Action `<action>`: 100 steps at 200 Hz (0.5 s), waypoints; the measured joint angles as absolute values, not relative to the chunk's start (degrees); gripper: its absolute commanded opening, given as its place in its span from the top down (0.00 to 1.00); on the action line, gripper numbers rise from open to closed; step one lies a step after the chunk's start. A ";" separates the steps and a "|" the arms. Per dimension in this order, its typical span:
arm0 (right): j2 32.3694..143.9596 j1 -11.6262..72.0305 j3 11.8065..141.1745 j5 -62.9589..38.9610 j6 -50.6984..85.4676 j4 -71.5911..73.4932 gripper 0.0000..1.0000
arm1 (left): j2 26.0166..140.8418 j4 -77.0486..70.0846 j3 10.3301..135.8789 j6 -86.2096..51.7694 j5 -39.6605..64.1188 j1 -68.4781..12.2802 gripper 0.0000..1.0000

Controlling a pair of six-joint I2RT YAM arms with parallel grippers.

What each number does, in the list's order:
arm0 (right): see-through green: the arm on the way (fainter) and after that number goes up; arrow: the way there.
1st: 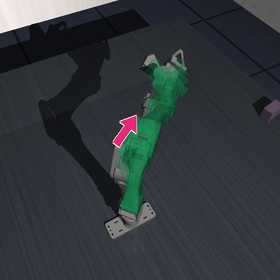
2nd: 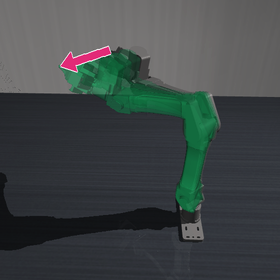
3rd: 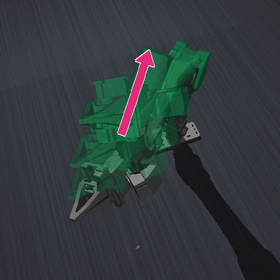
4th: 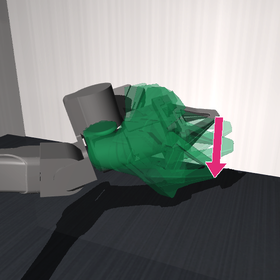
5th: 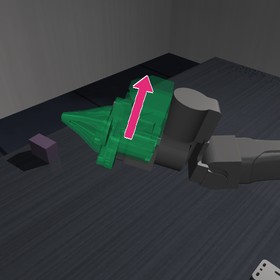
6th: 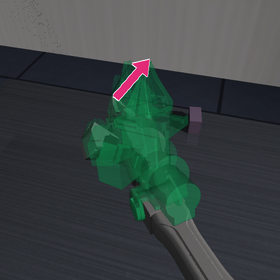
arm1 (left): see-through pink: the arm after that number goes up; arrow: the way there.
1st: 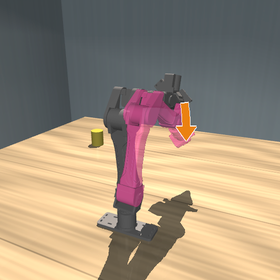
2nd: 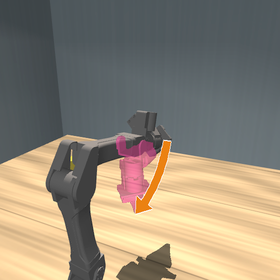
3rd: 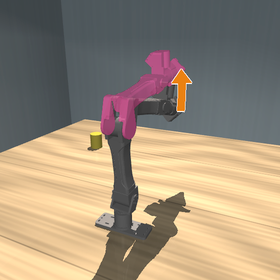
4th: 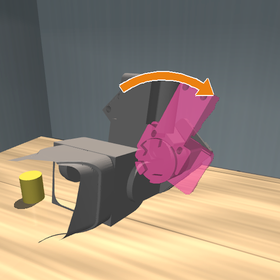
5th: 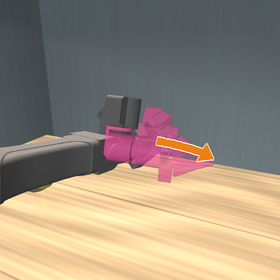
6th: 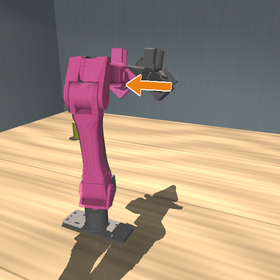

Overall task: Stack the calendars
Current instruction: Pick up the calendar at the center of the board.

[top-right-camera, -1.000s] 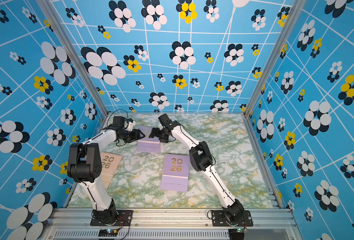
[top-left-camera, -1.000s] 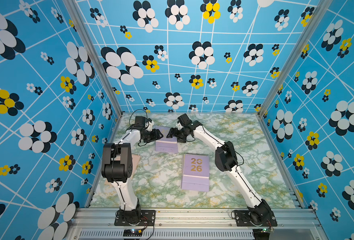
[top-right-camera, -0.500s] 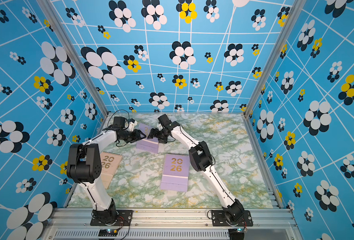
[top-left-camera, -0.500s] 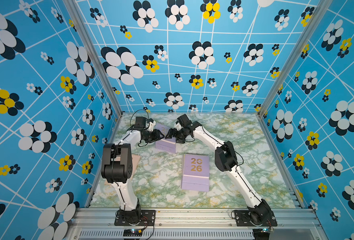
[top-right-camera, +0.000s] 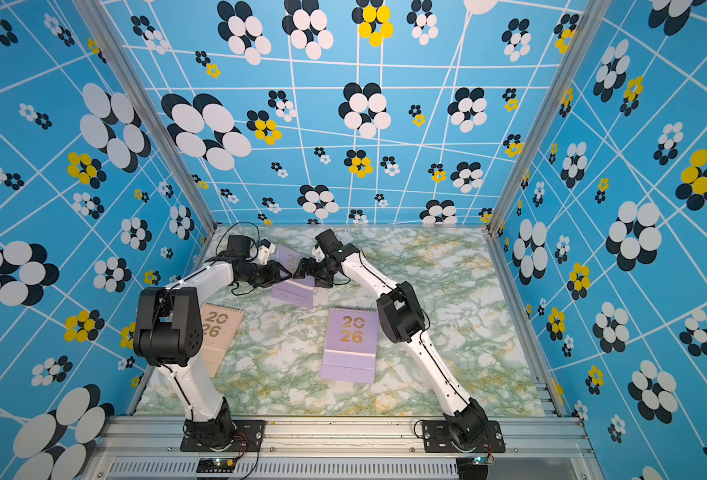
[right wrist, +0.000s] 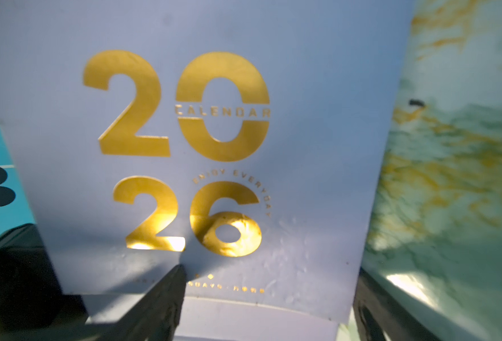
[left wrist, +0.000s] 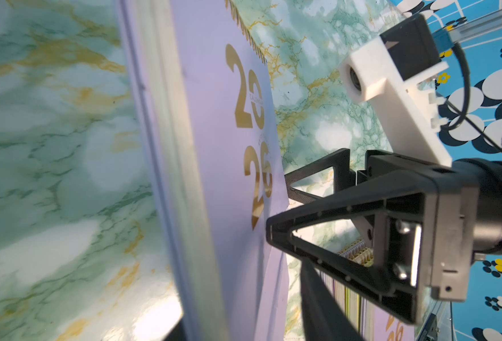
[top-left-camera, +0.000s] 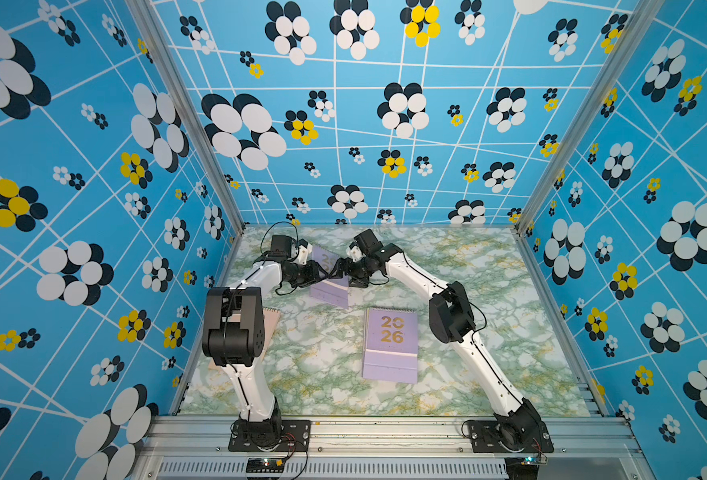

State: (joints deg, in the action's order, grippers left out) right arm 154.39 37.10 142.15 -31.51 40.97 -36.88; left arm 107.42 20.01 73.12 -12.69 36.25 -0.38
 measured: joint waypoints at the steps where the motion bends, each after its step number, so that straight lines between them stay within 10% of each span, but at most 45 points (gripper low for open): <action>1: 154.32 37.10 142.06 -31.48 40.93 -36.88 0.12 | 107.39 20.03 73.12 -12.82 36.23 -0.38 0.69; 59: 151.44 37.12 138.08 -30.55 40.03 -36.53 0.13 | 106.89 20.80 73.12 -13.72 36.93 -0.21 1.00; 100: 149.71 37.10 134.65 -30.24 39.59 -35.53 0.14 | 106.59 20.99 73.12 -13.69 36.91 -0.10 1.00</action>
